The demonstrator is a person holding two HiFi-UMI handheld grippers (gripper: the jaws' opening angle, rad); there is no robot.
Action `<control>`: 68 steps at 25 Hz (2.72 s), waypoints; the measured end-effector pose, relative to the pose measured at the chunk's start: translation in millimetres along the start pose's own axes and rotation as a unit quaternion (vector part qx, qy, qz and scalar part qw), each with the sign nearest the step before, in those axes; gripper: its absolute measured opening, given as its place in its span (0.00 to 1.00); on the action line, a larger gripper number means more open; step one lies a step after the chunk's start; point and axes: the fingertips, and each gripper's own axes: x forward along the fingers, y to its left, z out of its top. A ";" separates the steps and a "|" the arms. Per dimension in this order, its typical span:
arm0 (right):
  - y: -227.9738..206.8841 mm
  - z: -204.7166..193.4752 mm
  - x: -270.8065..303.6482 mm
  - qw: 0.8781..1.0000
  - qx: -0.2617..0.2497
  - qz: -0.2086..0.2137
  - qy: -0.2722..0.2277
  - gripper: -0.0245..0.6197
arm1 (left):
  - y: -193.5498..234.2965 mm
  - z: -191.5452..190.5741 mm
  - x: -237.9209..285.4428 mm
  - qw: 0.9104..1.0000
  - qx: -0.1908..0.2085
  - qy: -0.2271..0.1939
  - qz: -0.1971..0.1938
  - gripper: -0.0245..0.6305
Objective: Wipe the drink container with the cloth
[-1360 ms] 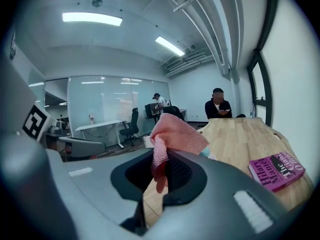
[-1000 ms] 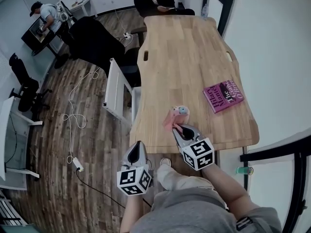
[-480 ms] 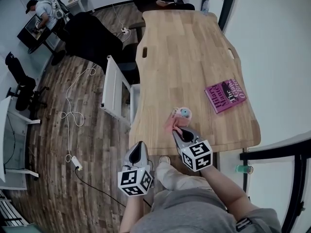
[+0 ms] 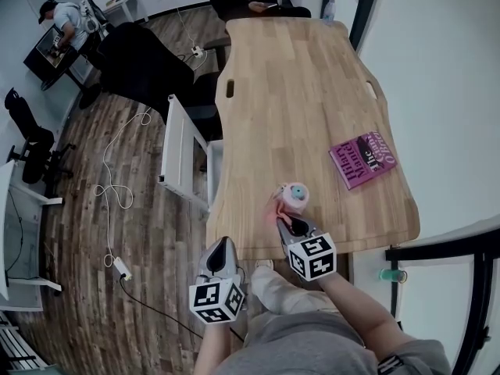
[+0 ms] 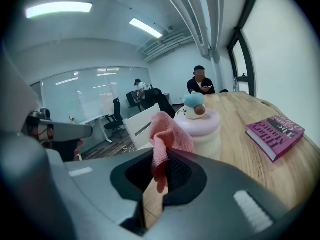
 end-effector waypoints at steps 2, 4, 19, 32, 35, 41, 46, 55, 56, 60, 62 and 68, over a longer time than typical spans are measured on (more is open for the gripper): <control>-1.9 -5.0 3.9 1.000 0.002 -0.004 0.007 0.08 | 1.9 1.2 1.8 1.000 -0.001 0.001 0.000 0.04; -4.8 -10.7 7.8 1.000 0.005 -0.007 0.014 0.08 | 2.5 2.1 4.2 1.000 -0.001 0.003 -0.001 0.04; -25.1 -67.3 37.4 0.996 0.017 -0.023 0.087 0.08 | 6.3 -5.8 16.2 1.000 -0.004 0.017 -0.005 0.04; -32.8 -92.4 51.1 0.992 0.016 -0.023 0.121 0.09 | 4.7 -8.4 16.0 1.000 -0.010 0.016 0.003 0.04; -30.8 -92.6 51.6 0.992 0.012 -0.018 0.123 0.09 | 4.0 -8.5 13.3 1.000 -0.010 0.015 0.008 0.04; -24.2 -83.3 35.5 0.994 -0.001 0.000 0.111 0.09 | -2.1 -9.0 6.7 1.000 -0.007 0.009 0.016 0.04; -11.2 -70.0 7.0 0.995 -0.017 0.029 0.089 0.09 | -9.8 -11.5 -7.4 0.999 -0.009 0.000 0.031 0.04; 12.9 -30.2 -62.3 0.996 -0.045 0.071 0.017 0.09 | -41.7 -17.3 -34.8 0.999 -0.004 -0.022 0.047 0.04; 15.1 -26.0 -69.7 0.996 -0.047 0.075 0.009 0.09 | -46.8 -17.6 -37.8 0.999 -0.003 -0.025 0.046 0.04; 22.8 -10.1 -99.0 0.994 -0.058 0.087 -0.019 0.09 | -66.3 -16.0 -50.1 0.998 0.001 -0.037 0.042 0.04; 25.4 -3.7 -113.2 0.993 -0.066 0.090 -0.031 0.09 | -74.9 -15.2 -56.4 0.998 0.002 -0.043 0.042 0.04; 25.8 8.0 -152.4 0.991 -0.083 0.091 -0.061 0.09 | -101.0 -17.7 -71.7 0.998 0.008 -0.055 0.037 0.04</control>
